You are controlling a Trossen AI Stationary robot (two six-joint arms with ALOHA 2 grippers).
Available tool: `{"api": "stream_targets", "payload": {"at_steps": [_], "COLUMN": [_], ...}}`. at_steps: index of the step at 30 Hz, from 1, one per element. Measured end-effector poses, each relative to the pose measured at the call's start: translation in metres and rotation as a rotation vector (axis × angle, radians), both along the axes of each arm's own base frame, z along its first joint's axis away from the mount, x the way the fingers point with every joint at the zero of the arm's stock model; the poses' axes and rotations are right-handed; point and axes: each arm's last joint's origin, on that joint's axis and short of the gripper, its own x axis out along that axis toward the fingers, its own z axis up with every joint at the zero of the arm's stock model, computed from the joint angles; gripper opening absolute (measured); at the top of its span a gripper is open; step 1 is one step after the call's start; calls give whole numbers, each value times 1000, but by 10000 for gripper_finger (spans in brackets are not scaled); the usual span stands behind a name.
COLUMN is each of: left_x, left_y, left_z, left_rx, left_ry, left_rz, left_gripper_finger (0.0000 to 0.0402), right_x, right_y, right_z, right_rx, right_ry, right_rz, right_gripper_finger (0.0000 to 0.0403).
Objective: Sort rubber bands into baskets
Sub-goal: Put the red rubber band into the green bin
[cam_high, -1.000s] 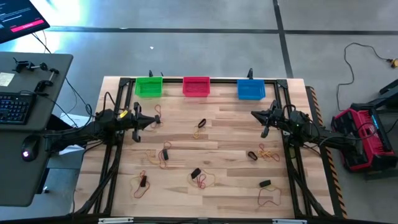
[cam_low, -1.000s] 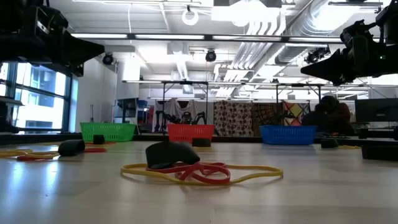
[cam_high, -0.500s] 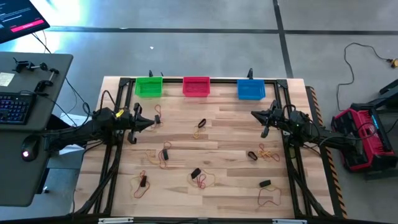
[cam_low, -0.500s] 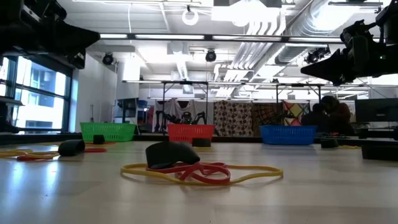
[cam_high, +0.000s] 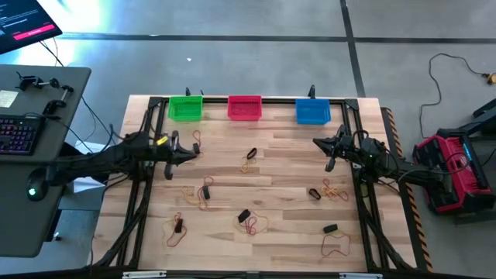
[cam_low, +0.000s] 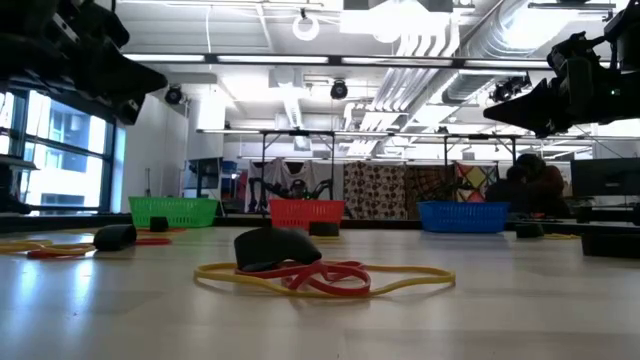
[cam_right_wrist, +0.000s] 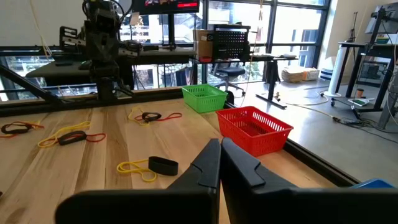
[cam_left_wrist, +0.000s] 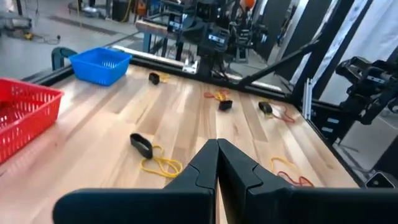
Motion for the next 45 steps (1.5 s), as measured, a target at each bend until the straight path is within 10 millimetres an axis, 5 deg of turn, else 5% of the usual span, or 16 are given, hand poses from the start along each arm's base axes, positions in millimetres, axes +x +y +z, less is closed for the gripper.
{"api": "stream_targets", "payload": {"at_steps": [29, 45], "left_x": [12, 18], "left_y": [9, -6], "left_z": [-7, 40], "left_rx": [124, -228], "left_ry": [90, 404], "left_rz": [190, 65], "left_gripper_finger": [0, 0], "right_x": [0, 0], "right_y": [0, 0], "right_z": [0, 0], "right_rx": [0, 0], "right_ry": [0, 0], "right_rz": [0, 0], "right_gripper_finger": [0, 0]}}
